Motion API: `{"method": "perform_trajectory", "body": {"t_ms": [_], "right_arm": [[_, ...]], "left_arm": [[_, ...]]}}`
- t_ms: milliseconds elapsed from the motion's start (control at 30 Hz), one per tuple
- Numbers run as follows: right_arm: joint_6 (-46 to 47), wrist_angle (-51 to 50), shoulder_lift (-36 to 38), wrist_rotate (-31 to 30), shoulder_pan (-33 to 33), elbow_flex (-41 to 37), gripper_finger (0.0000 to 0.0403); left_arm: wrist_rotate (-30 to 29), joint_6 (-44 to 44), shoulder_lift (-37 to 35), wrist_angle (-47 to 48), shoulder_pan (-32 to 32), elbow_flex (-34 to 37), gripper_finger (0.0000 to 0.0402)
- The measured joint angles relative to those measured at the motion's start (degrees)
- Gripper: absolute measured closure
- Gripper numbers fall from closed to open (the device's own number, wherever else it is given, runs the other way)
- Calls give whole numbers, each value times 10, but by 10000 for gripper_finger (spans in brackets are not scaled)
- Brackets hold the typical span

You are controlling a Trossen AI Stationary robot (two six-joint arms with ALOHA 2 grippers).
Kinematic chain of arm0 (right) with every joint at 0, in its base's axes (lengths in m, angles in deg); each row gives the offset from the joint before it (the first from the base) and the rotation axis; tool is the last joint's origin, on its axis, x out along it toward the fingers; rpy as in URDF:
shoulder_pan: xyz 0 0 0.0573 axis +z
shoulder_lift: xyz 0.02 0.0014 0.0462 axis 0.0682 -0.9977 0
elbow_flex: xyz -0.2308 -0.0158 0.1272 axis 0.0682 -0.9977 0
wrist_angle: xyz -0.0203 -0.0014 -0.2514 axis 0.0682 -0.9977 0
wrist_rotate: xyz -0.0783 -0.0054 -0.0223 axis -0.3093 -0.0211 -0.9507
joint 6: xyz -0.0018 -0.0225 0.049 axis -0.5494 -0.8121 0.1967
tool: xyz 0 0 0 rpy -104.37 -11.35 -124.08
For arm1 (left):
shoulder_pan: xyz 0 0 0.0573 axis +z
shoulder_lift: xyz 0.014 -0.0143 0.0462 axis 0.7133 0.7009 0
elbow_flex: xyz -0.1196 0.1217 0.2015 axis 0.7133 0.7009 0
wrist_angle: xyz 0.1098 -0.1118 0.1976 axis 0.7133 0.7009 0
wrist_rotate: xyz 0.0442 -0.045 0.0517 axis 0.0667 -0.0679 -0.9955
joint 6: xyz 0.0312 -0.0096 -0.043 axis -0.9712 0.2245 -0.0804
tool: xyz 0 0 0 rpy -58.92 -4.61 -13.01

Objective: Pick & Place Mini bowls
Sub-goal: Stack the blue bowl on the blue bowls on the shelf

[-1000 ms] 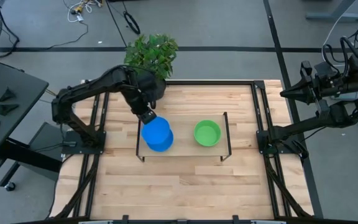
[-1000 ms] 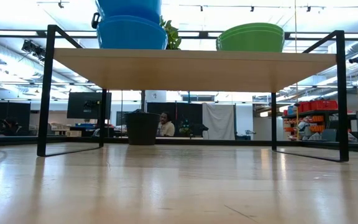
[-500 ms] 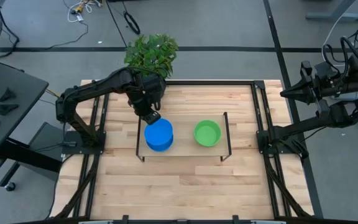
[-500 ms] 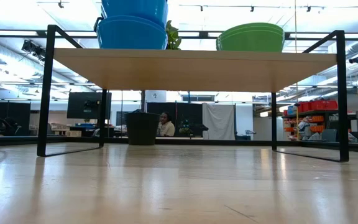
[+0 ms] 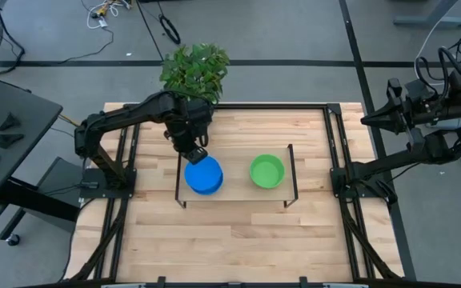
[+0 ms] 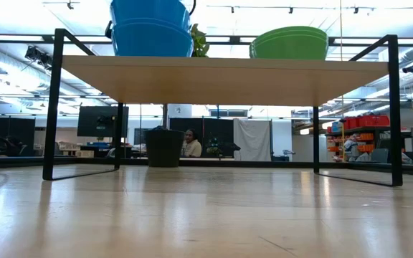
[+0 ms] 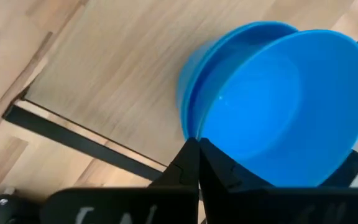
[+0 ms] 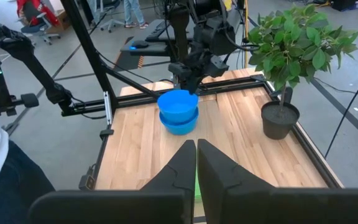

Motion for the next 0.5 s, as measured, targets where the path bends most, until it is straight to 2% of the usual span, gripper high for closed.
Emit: {"method": "perform_trajectory", "body": {"t_ms": [500], "right_arm": [[0, 0, 0, 0, 0, 0, 382]], "left_arm": [[-14, 0, 17, 1, -10, 0, 402]]}}
